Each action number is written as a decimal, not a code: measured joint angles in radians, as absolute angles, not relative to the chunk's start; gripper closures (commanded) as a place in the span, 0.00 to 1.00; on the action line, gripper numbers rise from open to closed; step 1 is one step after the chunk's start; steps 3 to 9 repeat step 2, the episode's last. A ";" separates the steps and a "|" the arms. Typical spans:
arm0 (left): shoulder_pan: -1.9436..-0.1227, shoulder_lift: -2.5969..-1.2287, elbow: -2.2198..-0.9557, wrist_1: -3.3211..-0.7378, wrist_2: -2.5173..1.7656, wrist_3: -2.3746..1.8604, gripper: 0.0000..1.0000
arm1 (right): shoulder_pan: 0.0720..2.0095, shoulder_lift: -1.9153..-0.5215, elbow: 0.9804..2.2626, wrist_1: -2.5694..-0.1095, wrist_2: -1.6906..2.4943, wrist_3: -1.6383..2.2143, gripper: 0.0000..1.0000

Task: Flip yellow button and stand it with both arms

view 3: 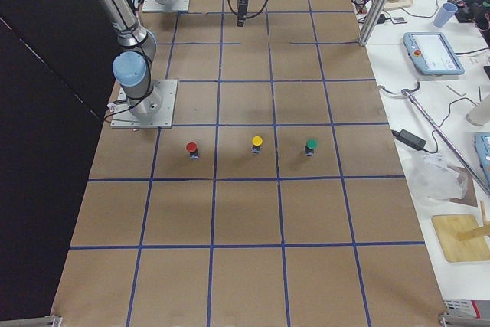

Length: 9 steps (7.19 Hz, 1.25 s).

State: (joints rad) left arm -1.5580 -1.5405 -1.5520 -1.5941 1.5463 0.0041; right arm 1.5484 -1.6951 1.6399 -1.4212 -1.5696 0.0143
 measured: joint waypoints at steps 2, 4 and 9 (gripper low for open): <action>-1.555 -1.543 -1.545 -1.594 1.545 0.005 0.00 | 1.548 -1.694 1.640 -1.434 -1.567 0.014 0.00; -1.555 -1.543 -1.545 -1.594 1.545 0.005 0.00 | 1.548 -1.694 1.640 -1.434 -1.567 0.014 0.00; -1.555 -1.543 -1.545 -1.594 1.545 0.005 0.00 | 1.548 -1.694 1.640 -1.434 -1.567 0.014 0.00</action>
